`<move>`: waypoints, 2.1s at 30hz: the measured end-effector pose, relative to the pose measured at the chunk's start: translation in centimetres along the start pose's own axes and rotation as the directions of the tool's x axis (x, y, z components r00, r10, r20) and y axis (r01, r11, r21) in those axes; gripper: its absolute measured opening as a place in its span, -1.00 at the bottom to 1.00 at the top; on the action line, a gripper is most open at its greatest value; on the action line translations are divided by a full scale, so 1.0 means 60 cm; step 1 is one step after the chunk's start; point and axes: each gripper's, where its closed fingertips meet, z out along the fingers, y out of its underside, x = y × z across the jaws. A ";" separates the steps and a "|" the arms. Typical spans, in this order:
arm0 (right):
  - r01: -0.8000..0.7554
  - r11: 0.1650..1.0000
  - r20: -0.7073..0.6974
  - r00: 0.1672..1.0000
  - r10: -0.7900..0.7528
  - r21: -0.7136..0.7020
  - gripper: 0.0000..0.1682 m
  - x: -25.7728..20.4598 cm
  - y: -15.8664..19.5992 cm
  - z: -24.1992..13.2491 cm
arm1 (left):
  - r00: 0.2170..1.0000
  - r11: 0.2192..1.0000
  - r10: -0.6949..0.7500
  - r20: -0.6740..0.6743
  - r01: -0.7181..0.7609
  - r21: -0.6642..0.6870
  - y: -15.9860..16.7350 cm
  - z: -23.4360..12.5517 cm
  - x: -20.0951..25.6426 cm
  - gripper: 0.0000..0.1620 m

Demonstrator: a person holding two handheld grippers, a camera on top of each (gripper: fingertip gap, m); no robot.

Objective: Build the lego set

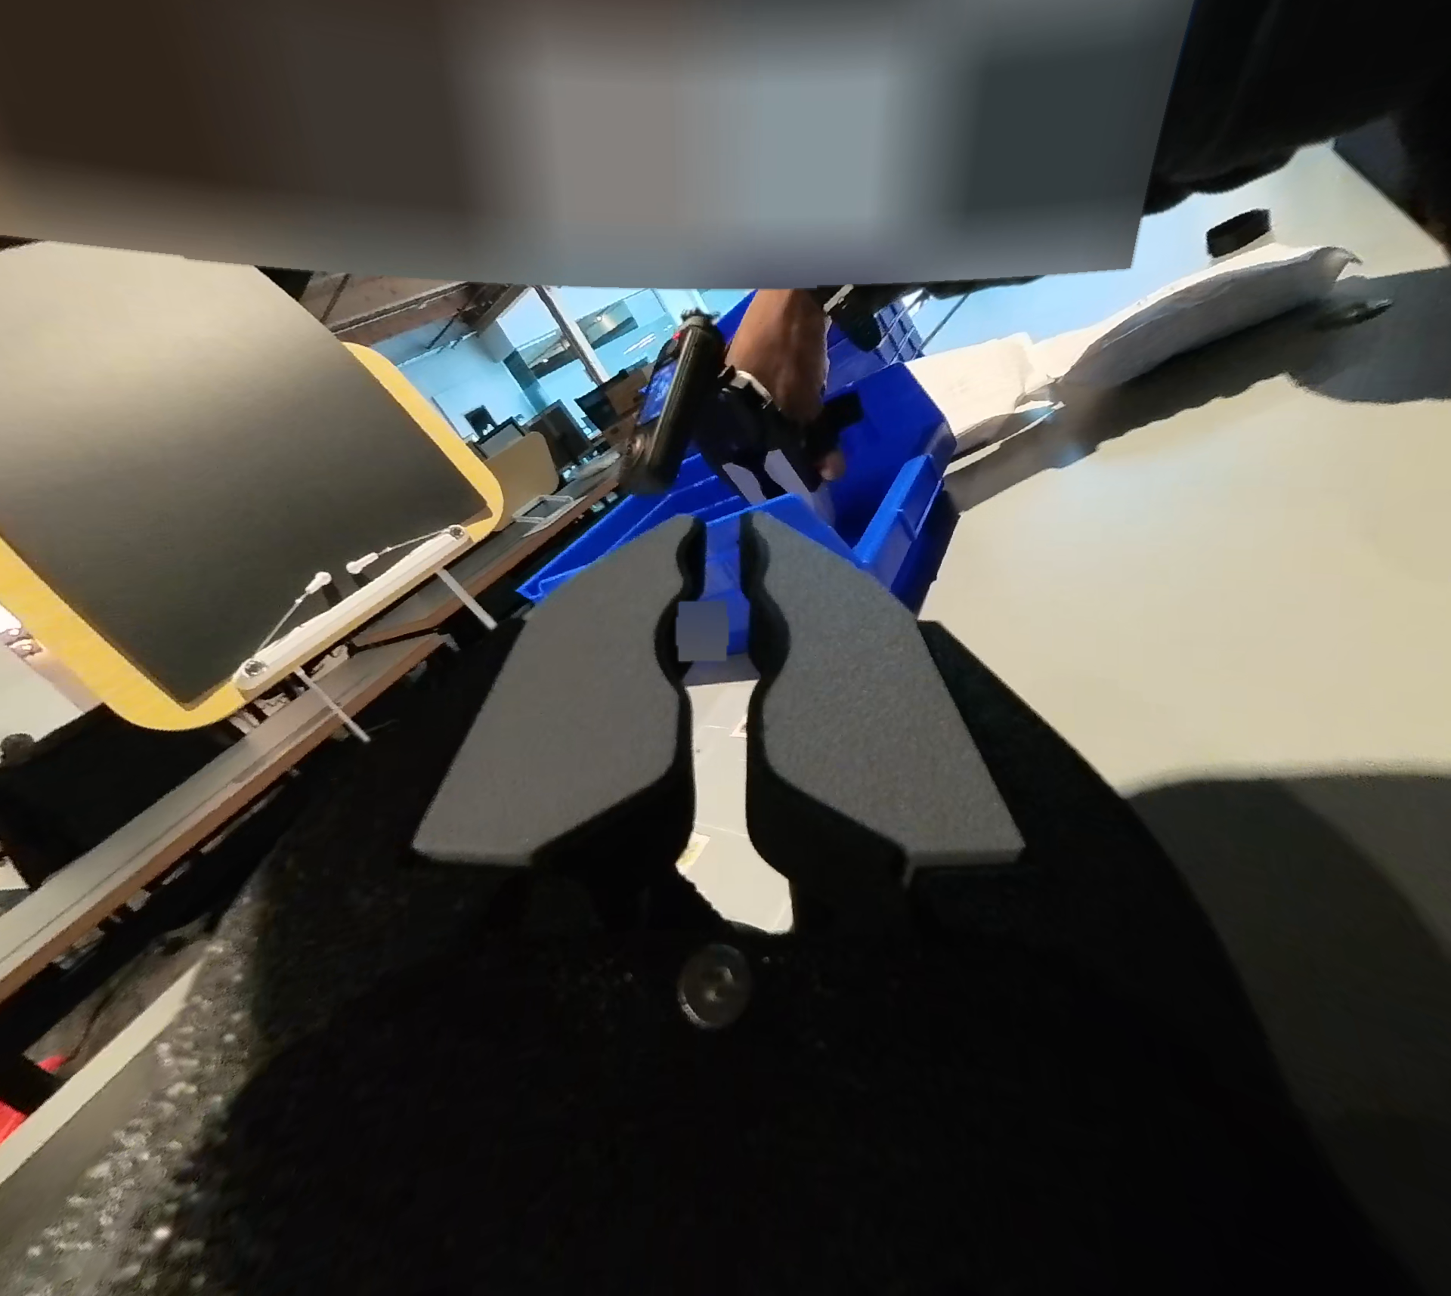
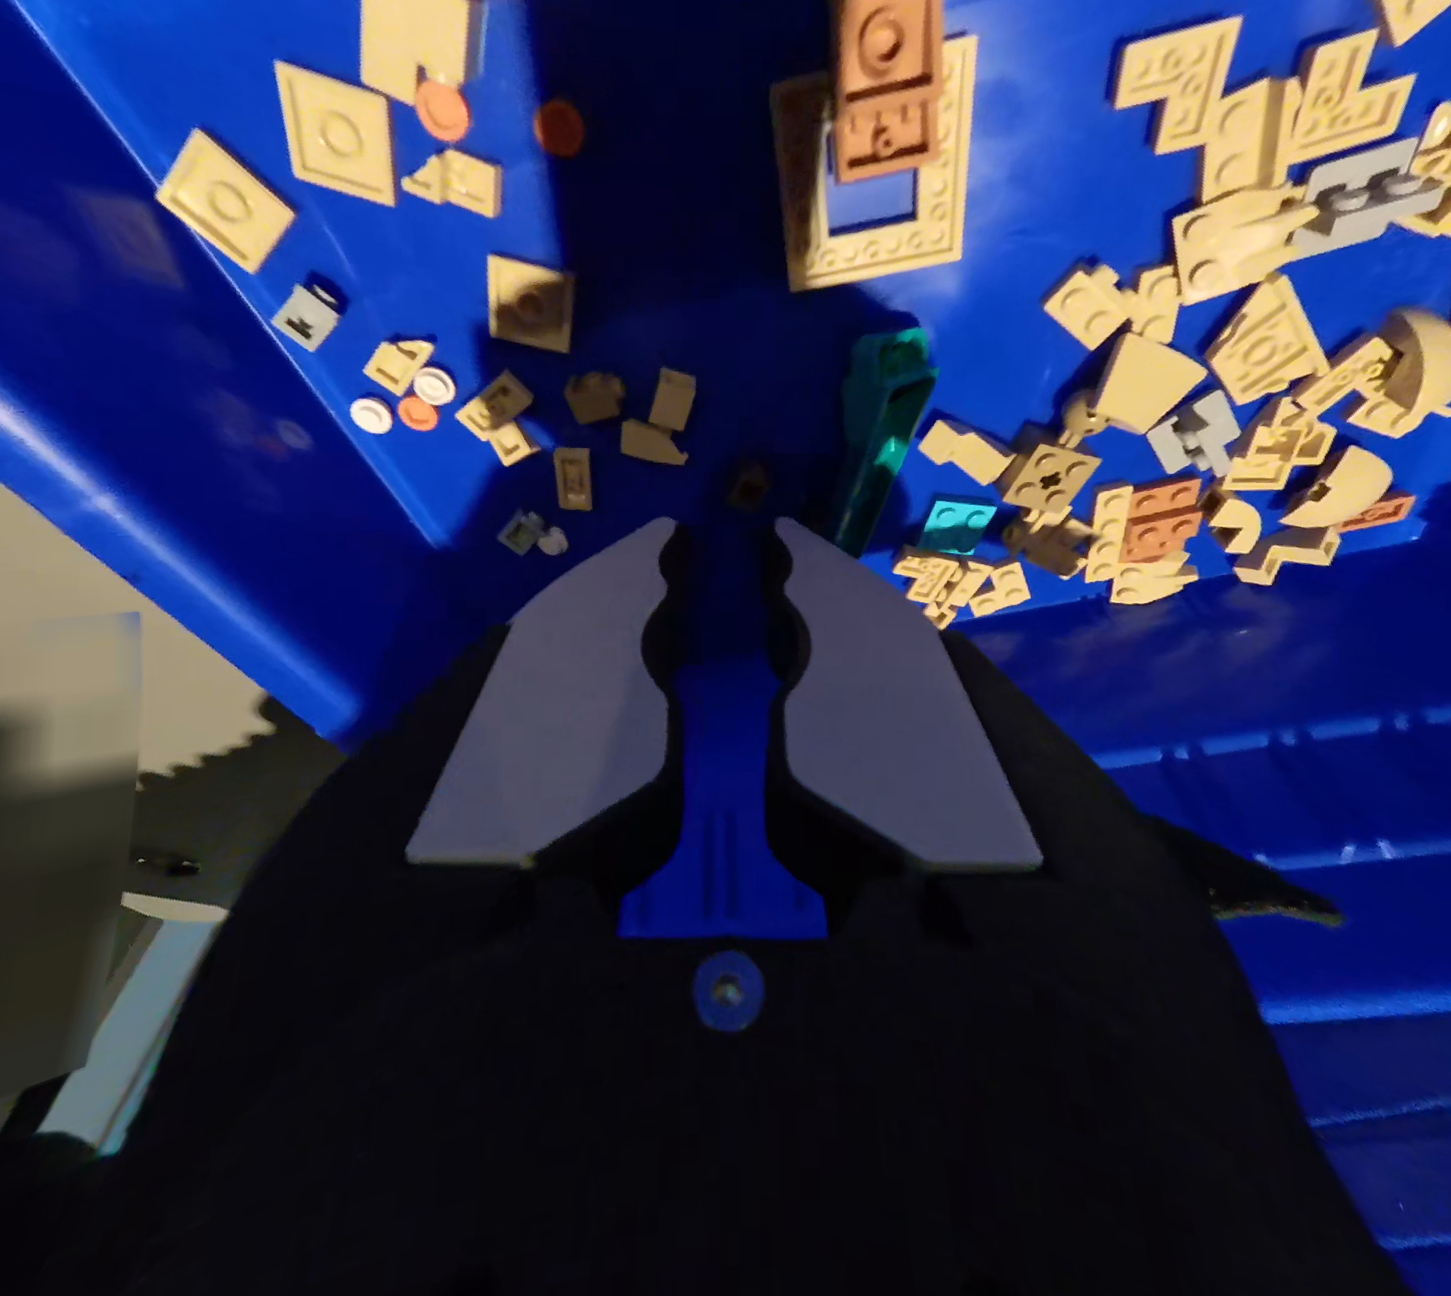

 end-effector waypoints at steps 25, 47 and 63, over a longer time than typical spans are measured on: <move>-0.048 0.998 0.021 0.999 0.047 0.049 -0.69 -0.003 0.003 0.001 | 1.000 1.000 -0.004 0.014 0.004 -0.001 0.002 -0.002 -0.005 -0.91; -0.070 0.997 0.078 0.995 0.068 0.025 -0.74 0.004 -0.001 0.008 | 1.000 1.000 0.007 0.018 -0.007 0.005 -0.004 -0.005 -0.007 -0.91; -0.082 0.996 0.067 0.994 0.085 -0.047 -0.89 0.003 -0.006 0.018 | 1.000 1.000 0.019 0.019 -0.020 0.008 -0.008 -0.007 -0.007 -0.91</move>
